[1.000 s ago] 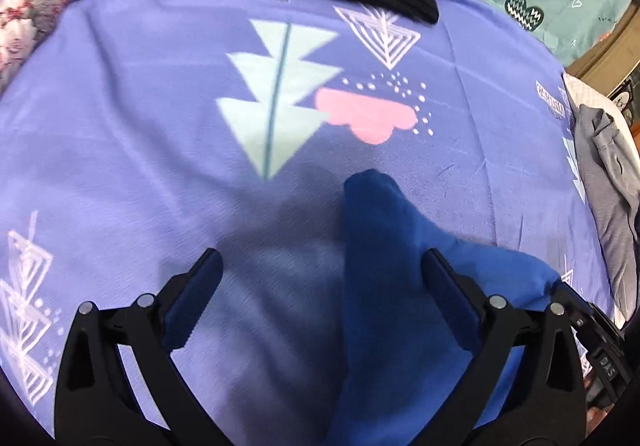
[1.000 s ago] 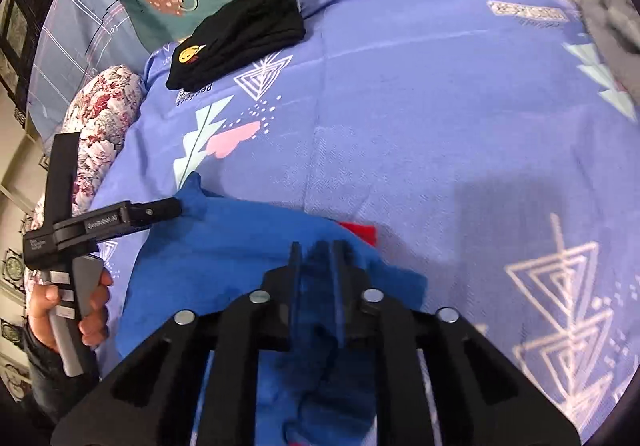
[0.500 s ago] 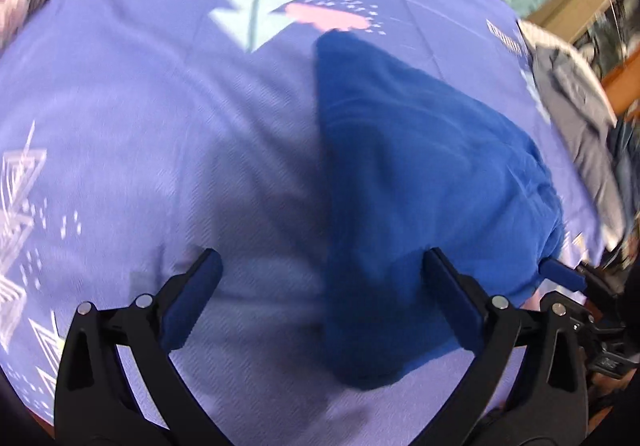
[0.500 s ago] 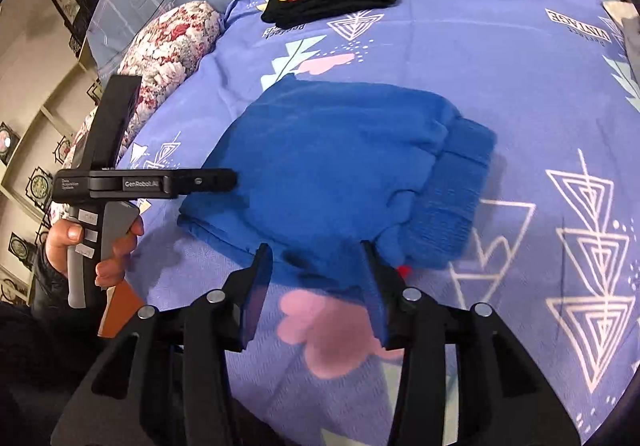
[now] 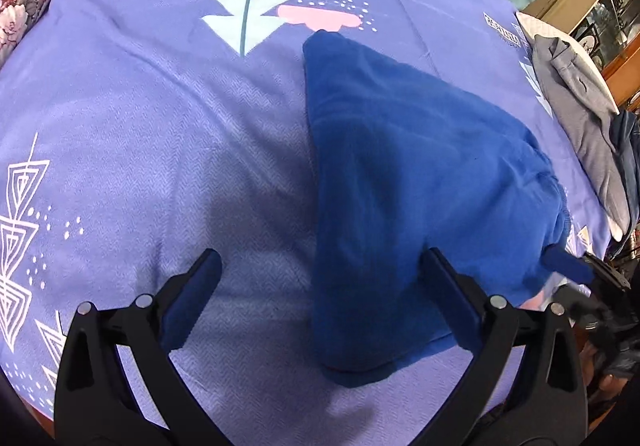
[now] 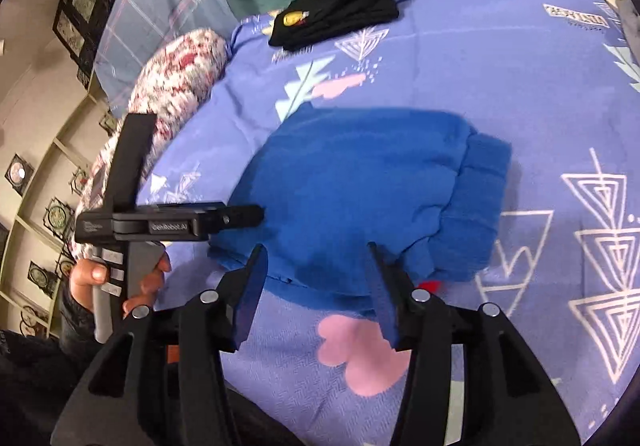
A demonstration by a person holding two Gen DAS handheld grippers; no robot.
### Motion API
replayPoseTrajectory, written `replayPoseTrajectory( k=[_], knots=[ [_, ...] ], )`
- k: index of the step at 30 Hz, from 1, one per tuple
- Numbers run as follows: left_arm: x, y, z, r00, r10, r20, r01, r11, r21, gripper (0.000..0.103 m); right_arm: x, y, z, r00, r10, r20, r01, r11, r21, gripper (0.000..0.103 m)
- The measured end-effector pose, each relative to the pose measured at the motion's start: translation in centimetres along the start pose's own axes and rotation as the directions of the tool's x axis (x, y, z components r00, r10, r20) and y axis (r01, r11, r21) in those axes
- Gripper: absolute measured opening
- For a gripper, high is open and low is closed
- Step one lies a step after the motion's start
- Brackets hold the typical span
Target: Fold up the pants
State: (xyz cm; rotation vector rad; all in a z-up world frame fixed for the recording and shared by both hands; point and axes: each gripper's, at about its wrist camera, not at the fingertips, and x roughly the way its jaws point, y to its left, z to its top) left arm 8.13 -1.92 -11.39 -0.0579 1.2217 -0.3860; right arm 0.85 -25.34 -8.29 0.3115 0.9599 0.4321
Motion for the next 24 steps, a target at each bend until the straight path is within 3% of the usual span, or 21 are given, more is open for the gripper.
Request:
replayPoseTrajectory(
  k=[2,4,7,10,12,13,16,24],
  knots=[
    [0.1,0.7,0.1,1.0,-0.013,-0.016,0.012,1.0,-0.015,0.101,0.8,-0.3,-0.3,0.998,-0.055,-0.043,0.054,0.998,-0.023,0.042],
    [-0.2,1.2,0.5,1.0,-0.024,-0.015,0.023,0.999,-0.038,0.101,0.4,-0.7,-0.2,0.999,-0.032,-0.041,0.032,0.999,-0.009,0.041],
    [-0.9,1.1,1.3,0.999,-0.031,0.014,0.032,0.999,-0.029,0.101,-1.6,-1.8,0.3,1.0,0.026,0.007,-0.027,0.999,0.032,0.055],
    [-1.1,0.8,1.9,0.997,-0.08,0.0,0.08,0.996,-0.027,0.101,-3.0,-3.3,0.7,0.996,0.072,0.049,-0.077,0.993,0.093,0.058],
    [-0.8,0.6,2.2,0.993,-0.113,-0.017,0.112,0.993,-0.031,0.101,-3.9,-4.3,0.8,0.997,0.037,0.073,-0.046,0.991,0.124,0.068],
    [-0.7,0.4,2.3,0.992,-0.126,-0.026,0.125,0.992,-0.032,0.101,-4.4,-4.8,0.7,0.996,0.0,0.084,-0.011,0.991,0.137,0.069],
    [-0.1,0.2,2.3,0.986,-0.159,-0.052,0.157,0.987,-0.044,0.101,-4.8,-6.2,0.6,0.996,-0.007,0.088,-0.009,0.984,0.179,0.069],
    [0.7,-0.2,2.5,0.986,-0.152,-0.073,0.148,0.988,-0.051,0.101,-3.2,-8.2,0.0,0.999,-0.022,0.031,0.014,0.969,0.247,0.071]
  ],
)
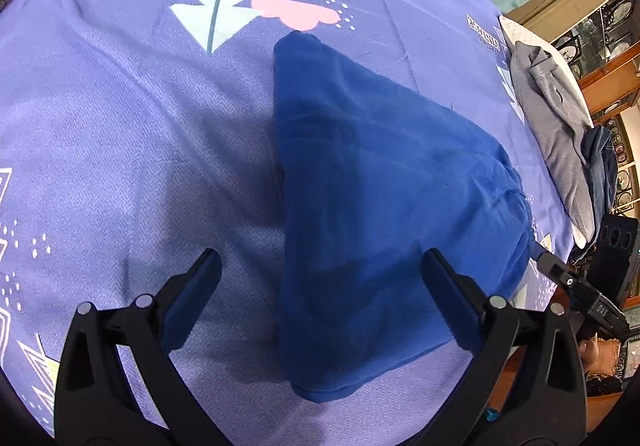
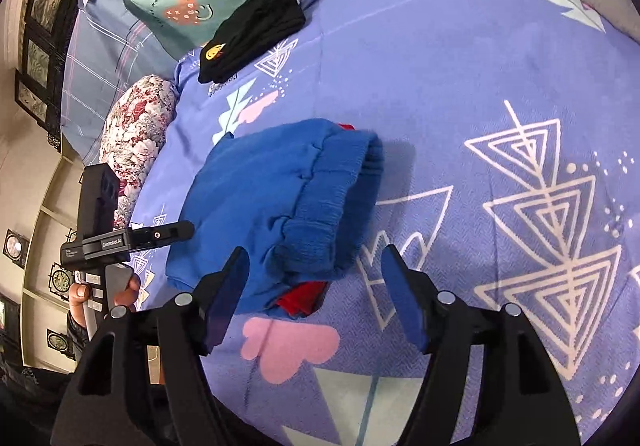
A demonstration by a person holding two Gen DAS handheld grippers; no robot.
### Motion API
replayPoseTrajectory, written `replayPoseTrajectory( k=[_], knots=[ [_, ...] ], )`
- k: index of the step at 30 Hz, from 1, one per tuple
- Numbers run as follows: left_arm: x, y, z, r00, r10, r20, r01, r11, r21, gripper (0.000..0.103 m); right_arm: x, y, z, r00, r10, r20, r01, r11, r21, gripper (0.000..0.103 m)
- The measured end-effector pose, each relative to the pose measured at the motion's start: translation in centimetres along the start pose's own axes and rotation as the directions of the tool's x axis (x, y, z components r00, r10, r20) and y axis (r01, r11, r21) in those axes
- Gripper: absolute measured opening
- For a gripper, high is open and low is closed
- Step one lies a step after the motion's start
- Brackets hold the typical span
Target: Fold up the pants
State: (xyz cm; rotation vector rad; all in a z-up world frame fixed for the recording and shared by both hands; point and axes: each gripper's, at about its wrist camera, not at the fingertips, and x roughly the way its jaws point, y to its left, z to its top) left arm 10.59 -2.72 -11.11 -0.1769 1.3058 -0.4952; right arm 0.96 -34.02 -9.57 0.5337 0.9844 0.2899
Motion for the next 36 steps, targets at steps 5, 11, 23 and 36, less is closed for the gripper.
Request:
replayPoseTrajectory(
  k=[5,11,23,36],
  knots=[
    [0.3,-0.1,-0.1,1.0,-0.017,-0.014,0.017,1.0,-0.002,0.101,1.0,-0.2,0.2,0.999,0.041,-0.014,-0.04,0.998,0.038,0.081],
    [0.9,-0.6,-0.2,1.0,-0.019,-0.025,0.019,1.0,0.009,0.101,2.2,-0.4,0.5,0.996,0.089,-0.031,-0.086,0.993,0.077,0.081],
    [1.6,-1.0,0.1,0.999,-0.035,-0.033,0.035,0.999,0.018,0.101,4.1,0.0,1.2,0.99,0.133,-0.047,-0.128,0.987,0.094,0.091],
    [1.7,-0.9,0.4,0.998,-0.05,-0.041,0.051,0.998,0.026,0.101,3.7,1.0,1.4,0.999,-0.015,-0.05,0.015,1.0,0.008,0.092]
  ],
)
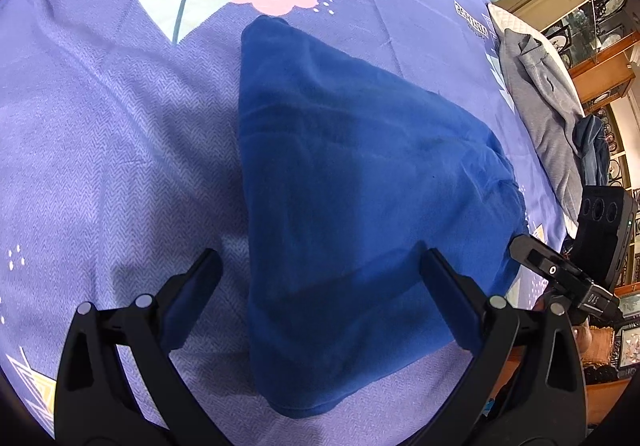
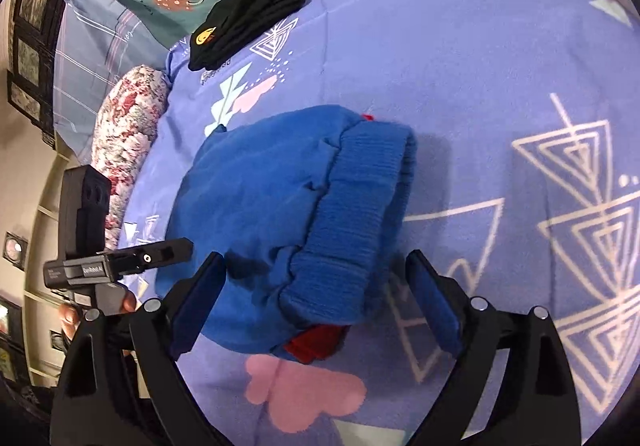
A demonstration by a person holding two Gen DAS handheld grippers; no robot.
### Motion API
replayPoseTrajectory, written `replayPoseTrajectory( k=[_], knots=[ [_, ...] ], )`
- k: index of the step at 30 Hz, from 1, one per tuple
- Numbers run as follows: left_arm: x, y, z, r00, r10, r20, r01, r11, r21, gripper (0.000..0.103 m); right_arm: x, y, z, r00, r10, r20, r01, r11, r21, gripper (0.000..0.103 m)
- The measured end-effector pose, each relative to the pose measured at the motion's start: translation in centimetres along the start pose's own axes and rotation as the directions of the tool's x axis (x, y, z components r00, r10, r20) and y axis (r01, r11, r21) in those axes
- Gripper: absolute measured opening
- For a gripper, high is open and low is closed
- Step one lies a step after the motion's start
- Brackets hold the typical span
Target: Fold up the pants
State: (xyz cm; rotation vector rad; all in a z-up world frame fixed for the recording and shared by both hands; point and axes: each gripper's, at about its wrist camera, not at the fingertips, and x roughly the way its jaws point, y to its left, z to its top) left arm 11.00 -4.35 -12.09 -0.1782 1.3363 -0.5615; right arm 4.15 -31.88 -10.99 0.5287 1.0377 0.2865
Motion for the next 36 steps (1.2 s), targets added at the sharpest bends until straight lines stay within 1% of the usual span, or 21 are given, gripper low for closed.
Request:
replayPoseTrajectory(
  k=[2,4,7,8,9,11,13,16,17,20,23,28,30,31,32,33,36],
  knots=[
    [0.1,-0.1,0.1,1.0,-0.002,-0.001,0.002,1.0,0.006,0.101,-0.2,-0.4,-0.1,1.0,0.0,-0.015,0.001,1.0,0.001,0.092],
    [0.2,-0.1,0.3,1.0,-0.011,-0.007,0.011,1.0,0.011,0.101,0.1,-0.8,-0.2,0.999,0.018,-0.038,-0.017,1.0,0.01,0.092],
    [0.6,-0.5,0.6,1.0,-0.021,-0.017,0.021,1.0,0.014,0.101,0.6,-1.1,-0.2,0.995,0.088,-0.051,-0.086,0.996,0.033,0.092],
    [0.7,-0.6,0.7,1.0,-0.02,-0.019,0.02,1.0,0.021,0.101,1.0,-1.0,-0.1,0.991,0.12,-0.057,-0.117,0.992,0.04,0.094],
    [0.9,-0.8,0.9,1.0,-0.016,-0.023,0.016,0.999,0.035,0.101,1.2,-0.9,0.0,0.99,0.131,-0.059,-0.128,0.991,0.045,0.095],
    [1.1,-1.0,1.1,0.999,-0.018,-0.028,0.02,0.998,0.056,0.101,1.6,-0.4,0.2,0.991,0.12,-0.057,-0.118,0.992,0.033,0.096],
    [1.0,-0.7,1.4,0.998,-0.043,-0.035,0.044,0.998,0.041,0.101,1.8,-0.2,0.6,0.991,0.12,-0.056,-0.118,0.992,0.044,0.097],
    [0.7,0.4,1.7,0.993,-0.112,-0.047,0.112,0.994,-0.011,0.101,2.1,-0.4,0.9,0.988,0.144,-0.056,-0.14,0.988,0.068,0.097],
    [0.6,0.9,1.8,0.989,-0.141,-0.05,0.139,0.99,-0.035,0.101,2.1,-0.6,1.0,0.986,0.159,-0.056,-0.154,0.985,0.081,0.097],
    [0.4,2.4,2.1,0.97,-0.235,-0.058,0.227,0.966,-0.122,0.101,1.6,-1.2,1.1,0.977,0.206,-0.056,-0.199,0.974,0.11,0.097],
    [0.4,2.5,2.1,0.963,-0.258,-0.073,0.247,0.96,-0.132,0.101,1.1,-1.8,1.1,0.969,0.239,-0.061,-0.229,0.964,0.133,0.097],
    [0.8,1.6,2.1,0.966,-0.243,-0.084,0.234,0.967,-0.096,0.101,0.6,-1.9,0.6,0.97,0.227,-0.087,-0.217,0.97,0.115,0.096],
    [1.1,1.3,2.2,0.968,-0.236,-0.083,0.229,0.97,-0.084,0.101,1.1,-1.3,0.7,0.974,0.204,-0.104,-0.194,0.977,0.093,0.097],
    [1.2,1.0,2.3,0.97,-0.228,-0.082,0.222,0.972,-0.078,0.101,1.3,-1.1,0.7,0.973,0.205,-0.106,-0.196,0.977,0.088,0.097],
    [1.3,0.8,2.3,0.973,-0.216,-0.082,0.211,0.975,-0.068,0.101,1.8,-0.7,0.9,0.972,0.206,-0.112,-0.198,0.977,0.078,0.097],
    [1.4,0.6,2.3,0.977,-0.198,-0.082,0.194,0.98,-0.054,0.101,2.2,-0.5,1.0,0.974,0.198,-0.113,-0.192,0.979,0.067,0.1],
    [1.9,-1.0,2.3,0.991,-0.109,-0.081,0.11,0.994,0.011,0.101,3.4,0.4,1.7,0.973,0.204,-0.109,-0.199,0.978,0.054,0.102]
  ],
)
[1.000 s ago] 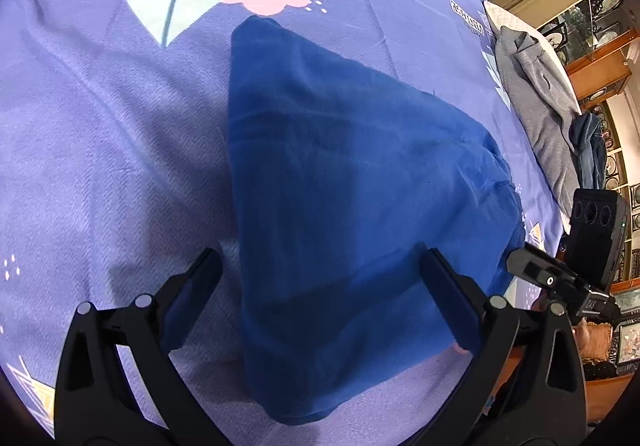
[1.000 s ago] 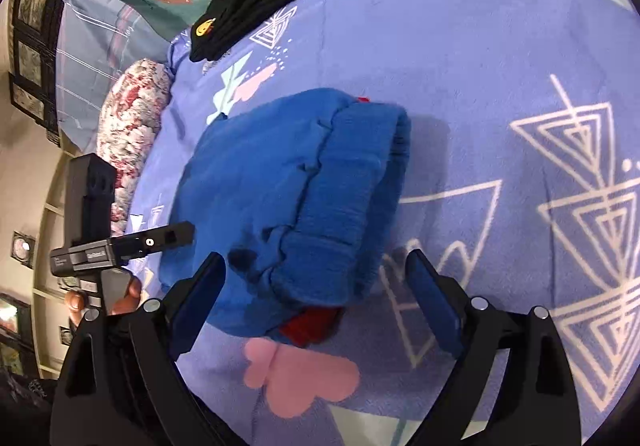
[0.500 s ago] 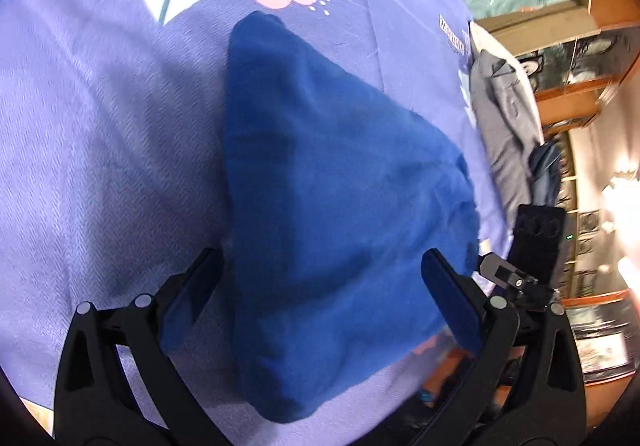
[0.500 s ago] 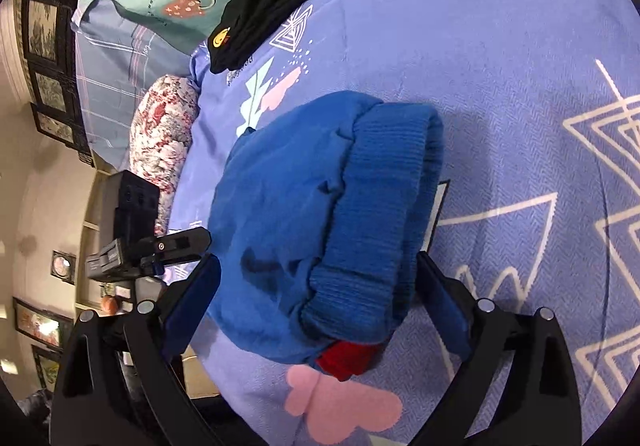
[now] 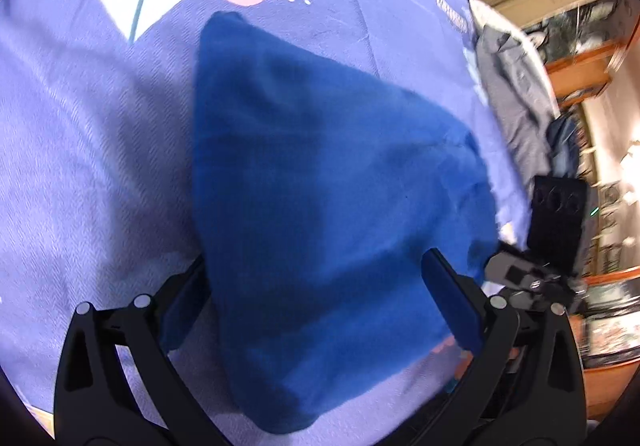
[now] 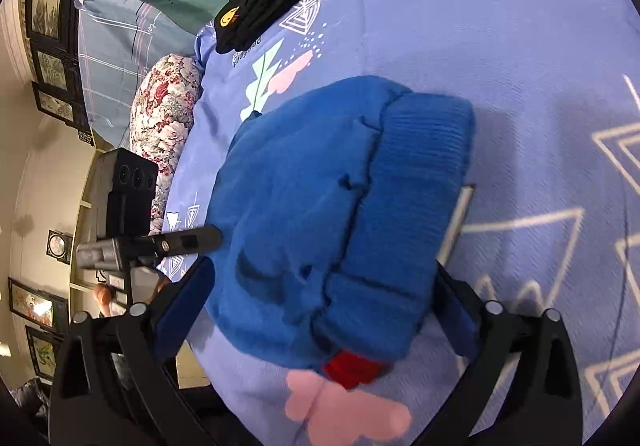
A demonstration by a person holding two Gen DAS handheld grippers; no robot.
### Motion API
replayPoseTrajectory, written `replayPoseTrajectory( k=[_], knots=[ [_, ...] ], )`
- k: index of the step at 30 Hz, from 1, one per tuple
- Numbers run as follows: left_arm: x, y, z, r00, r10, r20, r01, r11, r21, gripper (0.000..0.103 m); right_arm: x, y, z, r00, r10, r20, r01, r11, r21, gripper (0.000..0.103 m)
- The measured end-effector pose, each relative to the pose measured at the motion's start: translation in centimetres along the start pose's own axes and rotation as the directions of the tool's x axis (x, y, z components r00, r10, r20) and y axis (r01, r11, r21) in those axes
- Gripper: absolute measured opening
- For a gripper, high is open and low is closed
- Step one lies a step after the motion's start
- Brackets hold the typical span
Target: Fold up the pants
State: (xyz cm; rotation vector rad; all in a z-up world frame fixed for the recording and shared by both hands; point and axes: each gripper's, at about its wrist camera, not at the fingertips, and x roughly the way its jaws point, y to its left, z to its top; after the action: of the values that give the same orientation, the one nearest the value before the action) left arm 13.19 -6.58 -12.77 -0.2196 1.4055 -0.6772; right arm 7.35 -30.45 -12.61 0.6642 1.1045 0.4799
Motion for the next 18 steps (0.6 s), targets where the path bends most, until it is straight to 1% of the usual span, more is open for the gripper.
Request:
replayPoseTrajectory(
  k=[2,3,7,8,9,10,11,12,13,14,16,17,18],
  knots=[
    [0.5,-0.7,0.1,0.999,0.051,0.013,-0.051,0.998,0.036,0.101,0.7,0.1,0.5,1.0,0.003,0.006,-0.003,1.0,0.006,0.102],
    [0.6,-0.8,0.2,0.998,0.059,0.018,-0.06,0.997,0.037,0.101,0.9,0.1,0.6,1.0,0.001,0.011,-0.001,1.0,0.007,0.102],
    [0.4,-0.4,0.4,0.998,0.051,0.035,-0.051,0.999,0.011,0.101,1.2,0.4,0.6,0.999,-0.012,0.041,0.012,1.0,-0.012,0.101],
    [0.4,-0.5,0.3,0.998,0.053,0.042,-0.054,0.998,0.017,0.101,1.2,0.4,0.4,0.998,-0.022,0.053,0.023,1.0,-0.01,0.095],
    [0.4,-0.4,0.1,0.997,0.061,0.047,-0.063,0.998,0.024,0.099,1.1,0.3,0.4,0.998,-0.03,0.06,0.031,1.0,-0.007,0.084],
    [0.3,-0.5,-0.1,0.995,0.082,0.058,-0.084,0.996,0.031,0.097,0.9,0.0,0.3,0.997,-0.042,0.066,0.042,0.999,-0.001,0.075],
    [0.1,-0.5,-0.3,0.993,0.095,0.063,-0.097,0.995,0.036,0.093,0.5,-0.5,0.2,0.996,-0.053,0.071,0.052,0.999,0.015,0.061],
    [0.0,-0.7,-0.5,0.991,0.113,0.073,-0.117,0.992,0.045,0.088,0.4,-1.0,0.1,0.996,-0.047,0.07,0.045,0.999,0.03,0.056],
    [-0.1,-0.7,-0.7,0.99,0.116,0.08,-0.12,0.991,0.053,0.087,0.2,-1.5,0.0,0.997,-0.031,0.071,0.028,0.999,0.042,0.055],
    [-0.2,-0.7,-0.9,0.989,0.118,0.086,-0.124,0.99,0.06,0.085,0.1,-1.4,-0.1,0.997,-0.03,0.07,0.028,0.999,0.036,0.055],
    [-0.1,-0.9,-1.2,0.985,0.141,0.098,-0.148,0.986,0.074,0.084,0.2,-0.8,-0.2,0.995,-0.067,0.072,0.067,0.998,0.011,0.055],
    [-0.1,-0.9,-1.2,0.985,0.142,0.1,-0.15,0.986,0.075,0.084,0.3,-0.8,-0.1,0.995,-0.068,0.071,0.067,0.998,0.015,0.06],
    [-0.1,-0.8,-1.2,0.986,0.138,0.098,-0.145,0.987,0.069,0.085,0.4,-1.0,0.1,0.997,-0.047,0.067,0.045,0.999,0.03,0.065]
  ],
)
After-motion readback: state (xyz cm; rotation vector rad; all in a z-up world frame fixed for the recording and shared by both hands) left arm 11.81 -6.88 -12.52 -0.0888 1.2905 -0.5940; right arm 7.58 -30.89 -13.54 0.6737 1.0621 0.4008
